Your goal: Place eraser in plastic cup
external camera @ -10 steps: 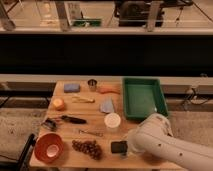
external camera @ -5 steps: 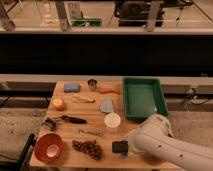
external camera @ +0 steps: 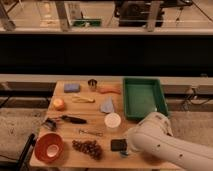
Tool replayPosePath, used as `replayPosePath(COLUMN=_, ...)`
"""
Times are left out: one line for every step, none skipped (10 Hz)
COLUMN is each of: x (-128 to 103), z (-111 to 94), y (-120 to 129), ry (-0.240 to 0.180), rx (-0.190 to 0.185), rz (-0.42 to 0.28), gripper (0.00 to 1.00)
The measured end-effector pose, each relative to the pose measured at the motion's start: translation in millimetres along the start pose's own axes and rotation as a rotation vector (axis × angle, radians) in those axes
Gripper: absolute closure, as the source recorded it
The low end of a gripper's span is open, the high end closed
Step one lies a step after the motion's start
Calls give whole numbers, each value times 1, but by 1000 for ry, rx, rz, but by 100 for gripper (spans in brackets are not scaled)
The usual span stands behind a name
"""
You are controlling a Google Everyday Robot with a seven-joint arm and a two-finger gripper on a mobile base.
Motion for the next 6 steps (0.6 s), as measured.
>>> replayPosePath(x=-1, z=0, y=0, ry=-1, rx=-1, rz=-1, gripper=20)
replayPosePath(x=-1, z=0, y=-1, ry=0, rx=-1, rz=-1, gripper=20)
replayPosePath(x=-1, z=1, y=-1, ry=1, rx=-1, rz=-2, gripper=20)
replayPosePath(x=-2, z=1, y=-1, ry=1, rx=-1, rz=-3, gripper=20)
replayPosePath(x=-1, z=1, y=-1, ry=0, rx=-2, rz=-2, gripper=20)
replayPosePath(x=-1, z=1, y=-1, ry=1, rx=-2, rz=-3, gripper=20)
